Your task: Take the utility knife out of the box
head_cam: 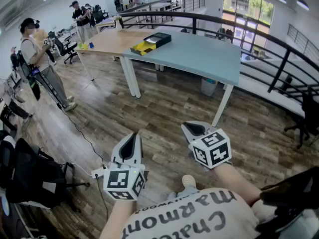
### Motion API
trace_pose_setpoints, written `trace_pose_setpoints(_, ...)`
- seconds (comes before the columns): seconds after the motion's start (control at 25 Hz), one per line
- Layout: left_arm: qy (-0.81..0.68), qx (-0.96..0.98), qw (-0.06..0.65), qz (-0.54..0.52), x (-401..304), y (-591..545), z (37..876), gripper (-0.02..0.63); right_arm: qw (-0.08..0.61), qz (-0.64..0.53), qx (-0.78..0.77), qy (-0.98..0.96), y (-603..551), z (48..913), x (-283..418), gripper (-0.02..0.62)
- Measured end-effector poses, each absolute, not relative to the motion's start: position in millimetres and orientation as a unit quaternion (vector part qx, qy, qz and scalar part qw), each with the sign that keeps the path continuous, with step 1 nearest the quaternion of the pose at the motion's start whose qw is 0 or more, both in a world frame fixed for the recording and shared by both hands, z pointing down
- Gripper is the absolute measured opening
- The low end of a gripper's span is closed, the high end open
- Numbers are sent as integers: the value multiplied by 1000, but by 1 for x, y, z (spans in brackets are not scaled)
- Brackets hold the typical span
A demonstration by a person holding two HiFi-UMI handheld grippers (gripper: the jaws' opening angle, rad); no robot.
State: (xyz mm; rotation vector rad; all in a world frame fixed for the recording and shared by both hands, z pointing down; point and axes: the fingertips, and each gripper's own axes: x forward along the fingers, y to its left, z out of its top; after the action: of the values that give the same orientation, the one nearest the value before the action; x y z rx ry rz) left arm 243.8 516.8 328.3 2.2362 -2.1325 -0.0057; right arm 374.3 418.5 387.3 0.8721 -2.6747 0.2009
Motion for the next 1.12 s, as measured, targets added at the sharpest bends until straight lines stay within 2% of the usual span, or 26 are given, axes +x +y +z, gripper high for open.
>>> trace_pose_setpoints(0.48,-696,716,41,-3,224,491,342,2,144,92,309,-936,388,394,366,40)
trace_pose_setpoints(0.76,-696,716,30,-35,202,426,333,2,135,81,293,-943,318,388,338,40)
trace_pose_setpoints(1.12,-698,715,28,-27,179,310,333,2,136,67,260,-953,208,378,299,40)
